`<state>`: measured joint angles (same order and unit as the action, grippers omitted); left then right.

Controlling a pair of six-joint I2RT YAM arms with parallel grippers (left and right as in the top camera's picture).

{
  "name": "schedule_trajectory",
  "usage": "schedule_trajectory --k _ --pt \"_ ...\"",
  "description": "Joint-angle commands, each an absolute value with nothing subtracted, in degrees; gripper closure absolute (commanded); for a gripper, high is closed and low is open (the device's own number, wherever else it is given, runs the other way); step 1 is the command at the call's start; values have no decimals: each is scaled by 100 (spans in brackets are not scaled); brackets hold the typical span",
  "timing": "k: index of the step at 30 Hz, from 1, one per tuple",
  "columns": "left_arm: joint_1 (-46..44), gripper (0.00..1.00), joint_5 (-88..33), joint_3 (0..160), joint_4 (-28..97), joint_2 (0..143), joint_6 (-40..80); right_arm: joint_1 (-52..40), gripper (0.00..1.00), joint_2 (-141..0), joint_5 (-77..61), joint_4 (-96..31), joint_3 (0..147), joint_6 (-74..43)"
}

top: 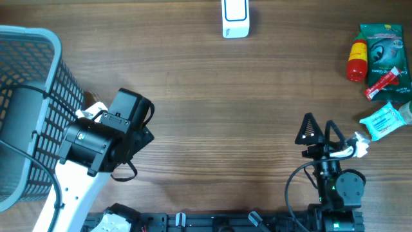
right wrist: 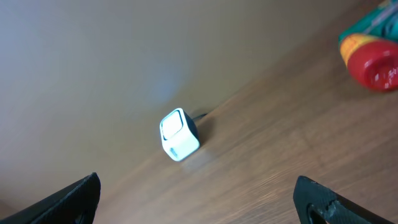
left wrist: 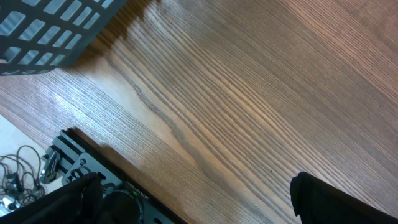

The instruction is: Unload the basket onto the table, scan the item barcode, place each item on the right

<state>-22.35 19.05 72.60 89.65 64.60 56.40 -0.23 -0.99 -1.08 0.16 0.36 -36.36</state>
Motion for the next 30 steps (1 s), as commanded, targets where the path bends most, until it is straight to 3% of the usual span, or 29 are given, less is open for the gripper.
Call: schedule_trajectory --k 1,5,30 --pt "-2250 0 2021 7277 8965 6418 5590 -95 0 -19 -307 -5 30 -1747" --pt "-2250 0 2021 7277 8962 6418 5590 -95 0 -19 -307 -10 30 -1186" --pt "-2250 0 2021 7277 8965 6418 5590 -64 0 -25 -266 8 30 -1201"
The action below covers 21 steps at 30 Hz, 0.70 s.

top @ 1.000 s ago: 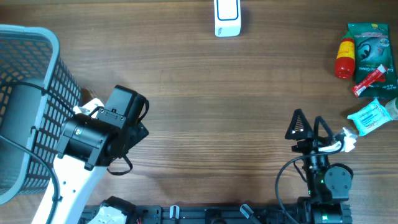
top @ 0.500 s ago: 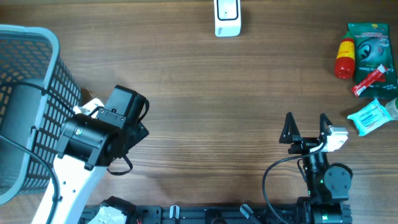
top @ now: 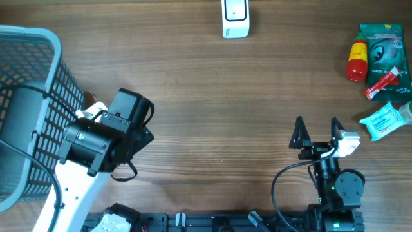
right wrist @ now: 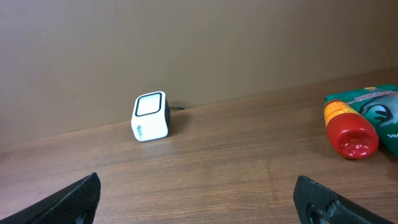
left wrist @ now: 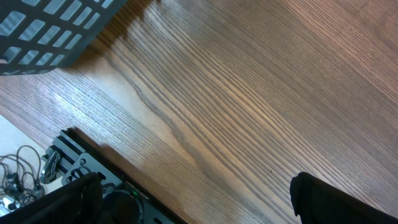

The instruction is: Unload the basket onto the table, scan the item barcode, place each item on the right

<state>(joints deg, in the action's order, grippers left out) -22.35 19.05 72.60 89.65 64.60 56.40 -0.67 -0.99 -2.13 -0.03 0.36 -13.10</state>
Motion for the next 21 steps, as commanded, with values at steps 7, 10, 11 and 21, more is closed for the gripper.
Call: schedule_trajectory --k 7,10,11,21 --pt "-2261 0 2025 7277 8958 6405 5588 -64 0 -25 -266 8 30 -1201" --pt "-2268 0 2246 7277 8960 6316 5570 -64 0 -27 -263 10 30 -1199" --pt "-2268 0 2261 7277 8960 6230 5570 -64 0 -27 -263 8 30 -1201" --pt "-1949 0 2521 5203 6311 3522 5299 -64 0 -27 -266 8 30 -1201"
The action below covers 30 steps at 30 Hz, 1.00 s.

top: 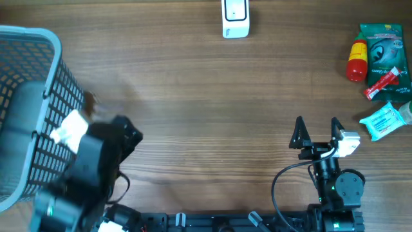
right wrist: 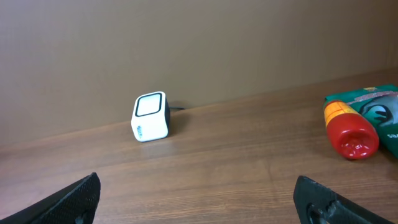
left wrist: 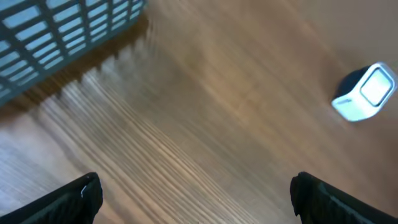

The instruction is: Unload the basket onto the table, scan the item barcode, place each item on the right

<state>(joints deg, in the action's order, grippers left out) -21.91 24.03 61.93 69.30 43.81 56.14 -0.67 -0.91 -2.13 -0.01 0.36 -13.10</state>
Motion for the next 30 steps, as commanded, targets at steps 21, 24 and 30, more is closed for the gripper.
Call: schedule_trajectory --k 21,24,30 --pt "-458 0 834 119 -32 16 2080 -64 0 -27 -266 8 30 -1201" --pt "-460 0 834 34 187 16 1828 -64 0 -27 -266 8 30 -1201" --pt "-458 0 829 34 346 16 1664 -64 0 -27 -266 8 30 -1203"
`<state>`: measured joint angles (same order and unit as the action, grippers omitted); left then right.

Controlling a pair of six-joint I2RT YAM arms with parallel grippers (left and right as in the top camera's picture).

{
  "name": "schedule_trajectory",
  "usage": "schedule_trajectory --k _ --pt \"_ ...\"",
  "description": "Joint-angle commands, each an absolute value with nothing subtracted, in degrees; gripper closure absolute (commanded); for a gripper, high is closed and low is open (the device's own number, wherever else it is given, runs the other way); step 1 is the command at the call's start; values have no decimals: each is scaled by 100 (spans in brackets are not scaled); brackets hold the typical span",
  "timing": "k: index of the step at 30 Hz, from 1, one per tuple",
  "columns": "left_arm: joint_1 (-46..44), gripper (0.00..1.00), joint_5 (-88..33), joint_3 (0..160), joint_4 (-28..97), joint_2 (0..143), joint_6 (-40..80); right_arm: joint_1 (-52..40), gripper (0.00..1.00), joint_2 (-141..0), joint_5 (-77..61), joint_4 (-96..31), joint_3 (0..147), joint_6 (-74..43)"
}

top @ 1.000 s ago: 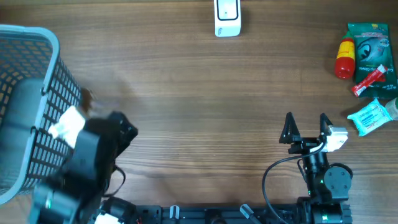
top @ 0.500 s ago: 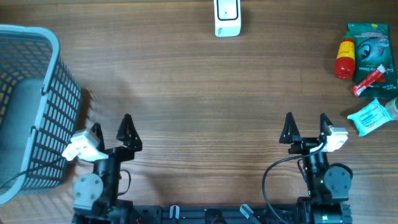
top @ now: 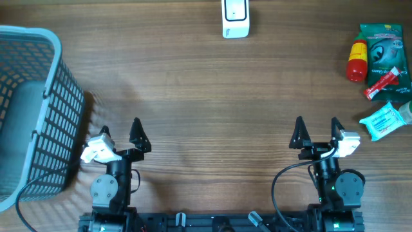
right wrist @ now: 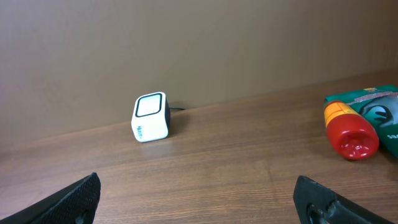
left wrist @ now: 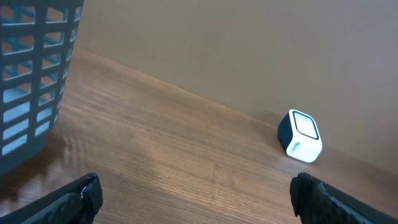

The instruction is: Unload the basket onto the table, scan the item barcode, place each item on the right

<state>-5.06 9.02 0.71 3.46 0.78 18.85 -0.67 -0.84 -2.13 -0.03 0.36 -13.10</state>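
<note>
The white cube scanner (top: 235, 18) stands at the far edge of the wooden table; it also shows in the left wrist view (left wrist: 300, 135) and the right wrist view (right wrist: 151, 117). The items lie at the far right: a red bottle (top: 356, 59) (right wrist: 349, 129), a green packet (top: 384, 45), a red tube (top: 381, 84) and a blue wipes pack (top: 384, 120). My left gripper (top: 120, 132) (left wrist: 199, 205) and right gripper (top: 315, 129) (right wrist: 199, 205) sit at the front edge, both open and empty, far from the items.
A tall grey mesh basket (top: 64, 122) (left wrist: 31, 68) fills the left side, close to my left gripper. A brown wall rises behind the scanner. Bare table (top: 212, 103) lies between the grippers and the scanner.
My left arm was beside the basket, blurred, its camera facing down at the table. Now it is folded back at the front edge, open, facing the scanner. The right arm has not moved.
At first my left arm reached out beside the basket and my right gripper sat tilted at the front right. Then the right gripper stood level, facing the scanner. After that the left arm was lower by the basket, and now both rest open at the front edge.
</note>
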Motion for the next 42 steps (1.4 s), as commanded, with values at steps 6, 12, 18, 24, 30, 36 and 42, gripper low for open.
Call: schedule_trajectory --k 6,12,18,24,30,36,42 --pt "-458 0 558 34 379 16 893 -64 0 -27 -266 8 30 -1203" --pt "-405 0 499 34 388 16 945 -64 0 -27 -266 8 30 -1201" --pt "-386 0 473 34 379 16 943 -64 0 -25 -263 8 30 -1201" --pt "-261 0 473 34 370 38 941 -64 0 -27 -266 8 30 -1201" --pt "-261 0 473 34 370 38 941 -64 0 -27 -263 8 30 -1201" --pt "-261 0 609 34 360 38 932 -64 0 -25 -266 8 30 -1201" --pt "-261 0 580 34 364 38 145 -64 0 -27 -266 8 30 -1201"
